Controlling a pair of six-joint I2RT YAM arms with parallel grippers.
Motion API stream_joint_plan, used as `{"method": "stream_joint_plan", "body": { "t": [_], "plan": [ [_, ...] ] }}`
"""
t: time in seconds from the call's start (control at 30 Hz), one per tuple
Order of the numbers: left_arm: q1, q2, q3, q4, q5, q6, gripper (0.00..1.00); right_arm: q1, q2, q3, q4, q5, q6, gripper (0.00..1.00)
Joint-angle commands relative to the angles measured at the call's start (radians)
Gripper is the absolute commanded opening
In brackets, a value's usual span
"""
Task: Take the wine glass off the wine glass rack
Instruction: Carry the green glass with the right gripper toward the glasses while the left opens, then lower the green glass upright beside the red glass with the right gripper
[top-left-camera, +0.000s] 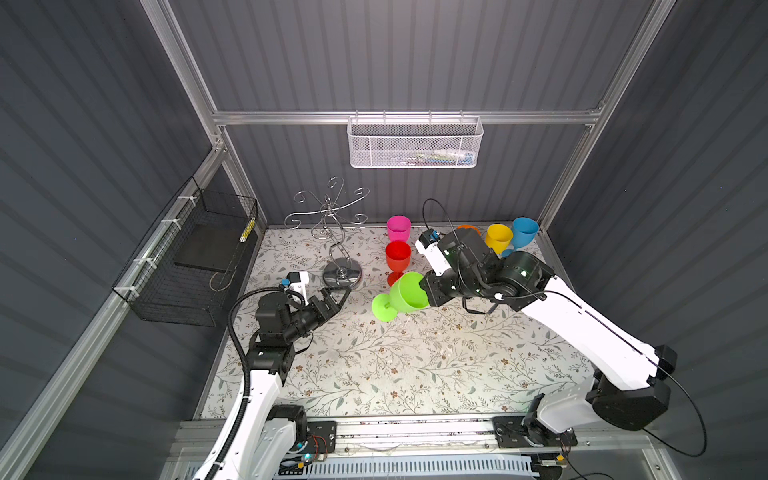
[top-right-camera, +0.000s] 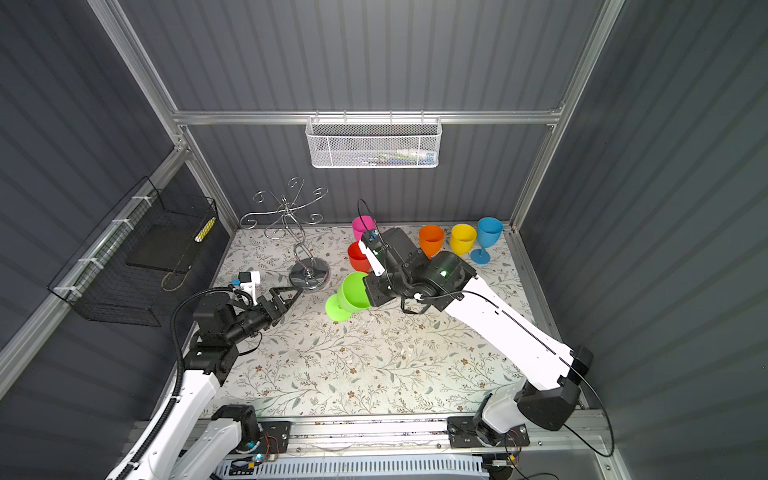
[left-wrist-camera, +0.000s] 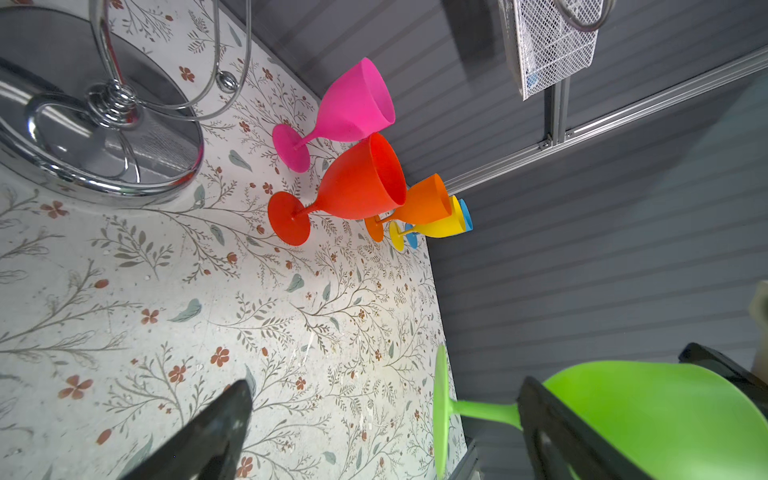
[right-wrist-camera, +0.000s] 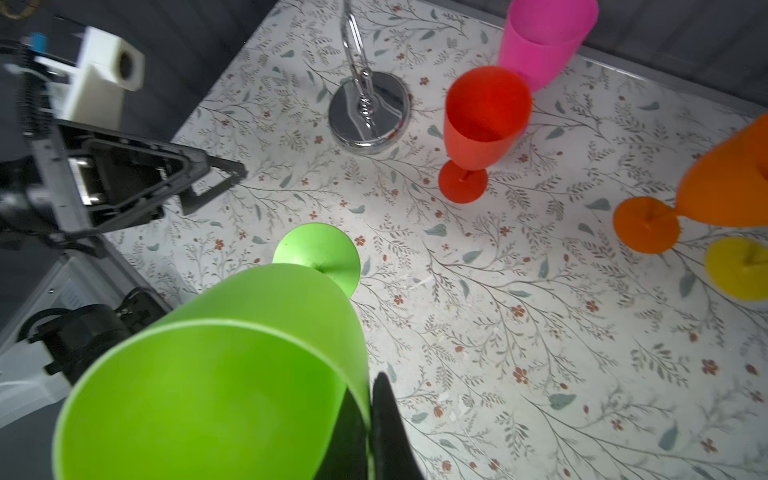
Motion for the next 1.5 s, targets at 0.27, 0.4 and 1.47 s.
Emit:
{"method": "stream_joint_plan", "body": {
  "t": [0.27, 0.4, 1.47],
  "plan": [
    [-0.004, -0.094, 0.073, -0.192, -0.028, 0.115, 1.0, -0.242, 0.272, 0.076, -0.032, 0.079, -0.07, 0.0],
    [-0.004, -0.111, 0.071, -0.206, -0.028, 0.114, 1.0, -0.307, 0.411, 0.202, -0.057, 0.084, -0.096, 0.0],
    [-0.004, -0.132, 0.026, -0.111, 0.016, 0.03, 1.0, -0.492, 0.865, 0.733, -0.121, 0.052, -0.189, 0.03]
  ]
}}
